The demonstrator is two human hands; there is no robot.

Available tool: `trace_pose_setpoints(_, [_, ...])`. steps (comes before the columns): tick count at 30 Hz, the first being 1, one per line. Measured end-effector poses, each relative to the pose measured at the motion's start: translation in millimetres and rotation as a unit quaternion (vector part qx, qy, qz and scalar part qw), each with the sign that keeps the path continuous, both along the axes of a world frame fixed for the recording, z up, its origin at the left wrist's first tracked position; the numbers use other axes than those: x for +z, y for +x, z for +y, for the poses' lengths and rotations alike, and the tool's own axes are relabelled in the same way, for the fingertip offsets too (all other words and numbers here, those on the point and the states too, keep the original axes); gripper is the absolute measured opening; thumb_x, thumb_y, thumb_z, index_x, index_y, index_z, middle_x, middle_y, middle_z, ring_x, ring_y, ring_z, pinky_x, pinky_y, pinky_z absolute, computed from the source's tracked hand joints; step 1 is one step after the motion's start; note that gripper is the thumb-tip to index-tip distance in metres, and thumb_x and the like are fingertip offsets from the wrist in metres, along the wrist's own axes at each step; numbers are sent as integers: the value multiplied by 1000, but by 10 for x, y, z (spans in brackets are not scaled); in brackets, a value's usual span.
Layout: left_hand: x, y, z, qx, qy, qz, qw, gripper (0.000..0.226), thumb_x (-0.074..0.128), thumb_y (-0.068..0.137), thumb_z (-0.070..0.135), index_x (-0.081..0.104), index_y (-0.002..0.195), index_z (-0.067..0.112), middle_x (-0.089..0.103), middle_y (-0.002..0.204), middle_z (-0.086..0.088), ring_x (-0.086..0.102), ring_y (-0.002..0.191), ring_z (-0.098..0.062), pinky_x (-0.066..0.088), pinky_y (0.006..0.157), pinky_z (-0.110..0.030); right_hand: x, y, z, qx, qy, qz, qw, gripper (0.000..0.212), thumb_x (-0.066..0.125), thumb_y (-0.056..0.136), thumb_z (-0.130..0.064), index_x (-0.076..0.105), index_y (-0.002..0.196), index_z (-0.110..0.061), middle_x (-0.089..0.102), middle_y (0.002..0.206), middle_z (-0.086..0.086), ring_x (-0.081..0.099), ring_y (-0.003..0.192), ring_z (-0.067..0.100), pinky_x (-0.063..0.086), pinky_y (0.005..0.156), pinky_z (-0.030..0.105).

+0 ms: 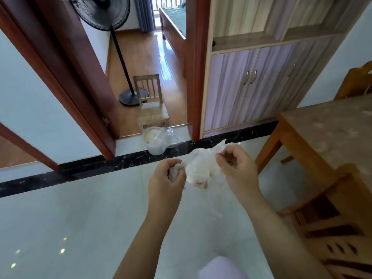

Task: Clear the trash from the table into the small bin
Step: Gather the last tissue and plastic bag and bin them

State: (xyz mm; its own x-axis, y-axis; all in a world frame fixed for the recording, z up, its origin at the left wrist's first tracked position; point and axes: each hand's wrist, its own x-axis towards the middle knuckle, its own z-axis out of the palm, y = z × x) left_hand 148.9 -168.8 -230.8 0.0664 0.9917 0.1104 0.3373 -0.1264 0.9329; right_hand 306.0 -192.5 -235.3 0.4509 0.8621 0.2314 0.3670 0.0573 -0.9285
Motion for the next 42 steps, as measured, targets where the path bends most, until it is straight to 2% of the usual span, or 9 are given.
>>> trace_pose_setpoints(6, [-95, 620, 1073, -57, -2, 2, 998, 25, 61, 81, 6, 57, 76, 31, 59, 69, 9, 54, 58, 6, 42, 44, -7, -120, 624, 926, -63, -9, 25, 998, 13, 60, 81, -8, 55, 72, -16, 56, 70, 2, 49, 63, 8, 39, 58, 13])
trace_pose_setpoints(11, [57, 1466, 2041, -112, 23, 32, 993, 29, 58, 84, 9, 52, 73, 35, 58, 68, 12, 54, 58, 6, 44, 46, -9, -88, 1416, 1722, -122, 13, 75, 990, 27, 60, 81, -7, 53, 66, -28, 53, 65, -9, 47, 57, -3, 37, 54, 6])
trace_pose_setpoints(16, [235, 2308, 2863, -171, 55, 37, 983, 17, 57, 84, 9, 57, 84, 26, 55, 68, 13, 53, 59, 3, 39, 51, -3, 12, 2133, 2362, -186, 29, 64, 980, 29, 61, 80, -4, 54, 66, -29, 53, 64, -8, 49, 55, -4, 37, 52, 3])
trace_pose_setpoints(21, [127, 2900, 3464, -220, 24, 19, 975, 29, 58, 83, 9, 54, 77, 36, 54, 67, 13, 51, 60, 6, 40, 57, -5, 3, 2643, 2890, -245, 20, 78, 966, 24, 61, 79, -2, 54, 67, -21, 49, 62, -6, 44, 52, 1, 35, 50, 11])
trace_pose_setpoints(23, [43, 3117, 3763, -238, 11, 12, 971, 24, 59, 82, 7, 58, 78, 31, 57, 67, 11, 52, 61, 5, 40, 56, -6, -9, 2820, 3128, -268, 10, 82, 960, 21, 61, 80, -2, 55, 69, -19, 50, 62, -5, 45, 56, 6, 38, 54, 19])
trace_pose_setpoints(25, [-18, 3331, 4106, -252, 3, 1, 968, 21, 59, 82, 9, 59, 79, 30, 60, 73, 7, 55, 64, -1, 44, 57, -10, -1, 2986, 3385, -293, 4, 77, 953, 20, 61, 80, -2, 56, 70, -18, 52, 64, -2, 48, 60, 13, 39, 57, 25])
trace_pose_setpoints(30, [1, 3902, 5039, -313, -5, -15, 950, 11, 60, 83, 11, 63, 85, 21, 66, 83, -3, 63, 77, -19, 55, 69, -45, 129, 3402, 4053, -342, 2, 58, 938, 7, 59, 83, -3, 59, 79, -10, 59, 72, 8, 56, 68, 27, 48, 64, 37])
trace_pose_setpoints(35, [99, 4602, 5702, -380, -1, -31, 924, 26, 60, 83, 8, 58, 79, 34, 65, 79, 7, 61, 68, -2, 52, 54, -16, 221, 3910, 4542, -401, 11, 46, 915, 7, 60, 83, -4, 60, 77, -9, 61, 73, 11, 57, 68, 20, 48, 59, 21])
trace_pose_setpoints(42, [-28, 5690, 5896, -471, -23, -25, 881, 24, 60, 83, 10, 56, 80, 33, 65, 80, 2, 61, 67, -3, 49, 50, -13, 92, 4781, 4655, -484, 21, 45, 874, 8, 62, 82, -9, 60, 75, -12, 62, 72, 9, 57, 63, 13, 47, 56, 14])
